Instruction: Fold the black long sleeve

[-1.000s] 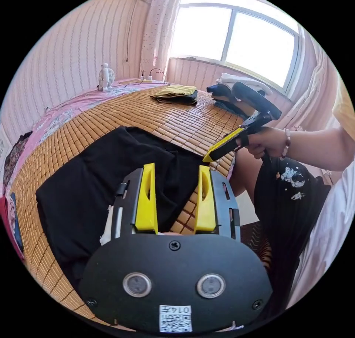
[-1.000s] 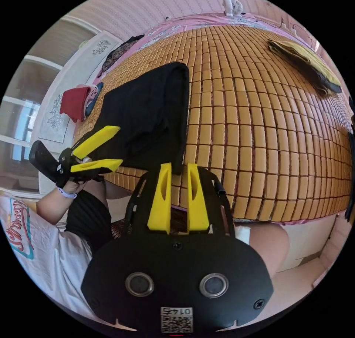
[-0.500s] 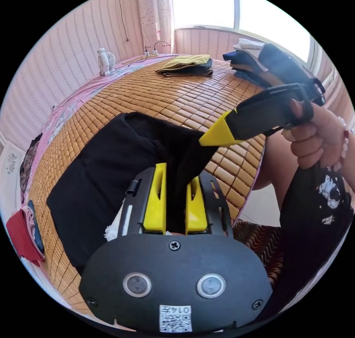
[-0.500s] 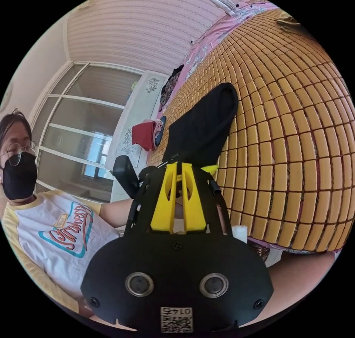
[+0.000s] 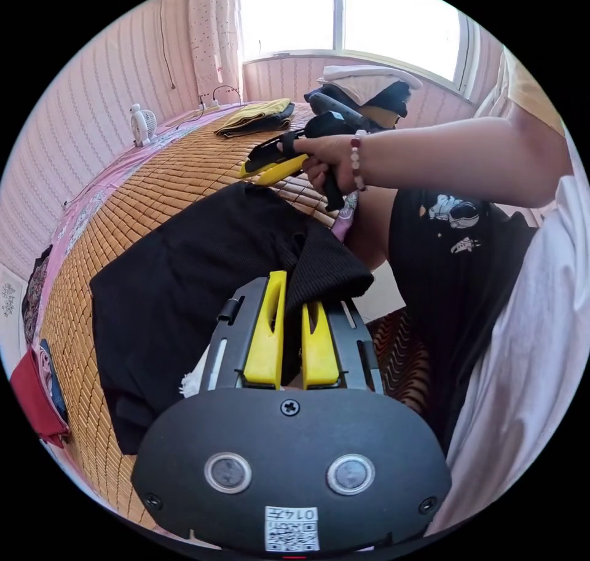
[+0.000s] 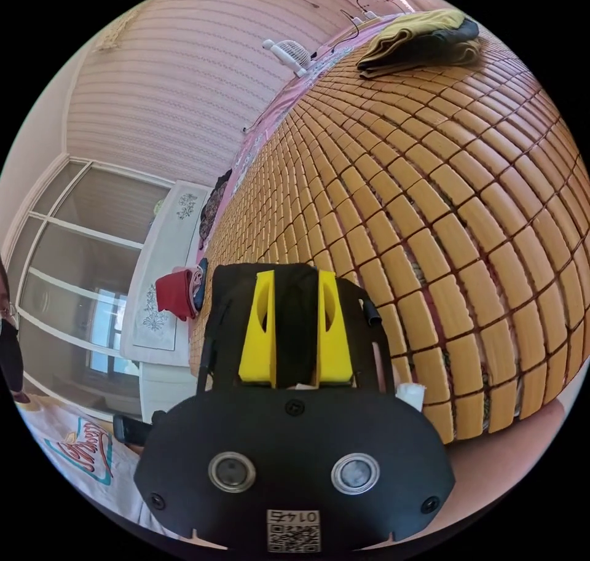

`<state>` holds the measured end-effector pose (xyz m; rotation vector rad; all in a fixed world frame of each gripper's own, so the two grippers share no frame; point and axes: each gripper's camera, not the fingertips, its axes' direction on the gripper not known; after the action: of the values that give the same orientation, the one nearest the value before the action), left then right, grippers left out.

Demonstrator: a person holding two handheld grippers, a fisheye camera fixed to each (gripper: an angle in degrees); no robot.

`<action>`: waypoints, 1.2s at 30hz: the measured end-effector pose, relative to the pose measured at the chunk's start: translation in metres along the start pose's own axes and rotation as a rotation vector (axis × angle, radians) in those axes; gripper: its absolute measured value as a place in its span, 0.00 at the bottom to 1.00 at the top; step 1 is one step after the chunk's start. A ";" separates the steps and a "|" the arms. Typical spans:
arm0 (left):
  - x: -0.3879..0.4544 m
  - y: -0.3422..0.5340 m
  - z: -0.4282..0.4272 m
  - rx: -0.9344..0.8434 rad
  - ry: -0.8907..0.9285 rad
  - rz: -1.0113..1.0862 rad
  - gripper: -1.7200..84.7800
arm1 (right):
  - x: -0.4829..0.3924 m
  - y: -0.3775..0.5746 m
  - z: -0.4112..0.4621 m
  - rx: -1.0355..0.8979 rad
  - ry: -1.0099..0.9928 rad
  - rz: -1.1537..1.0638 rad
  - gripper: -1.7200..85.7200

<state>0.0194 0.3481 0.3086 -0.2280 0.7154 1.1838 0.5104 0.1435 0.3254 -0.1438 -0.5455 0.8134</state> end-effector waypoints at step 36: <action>-0.175 0.095 -0.063 0.201 -0.071 -0.974 0.16 | -0.166 -0.032 0.084 -0.330 0.175 -0.645 0.15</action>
<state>-0.1244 0.2185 0.3871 -0.3130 0.5424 0.1893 0.3955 -0.0056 0.3405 -0.3190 -0.5143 0.0778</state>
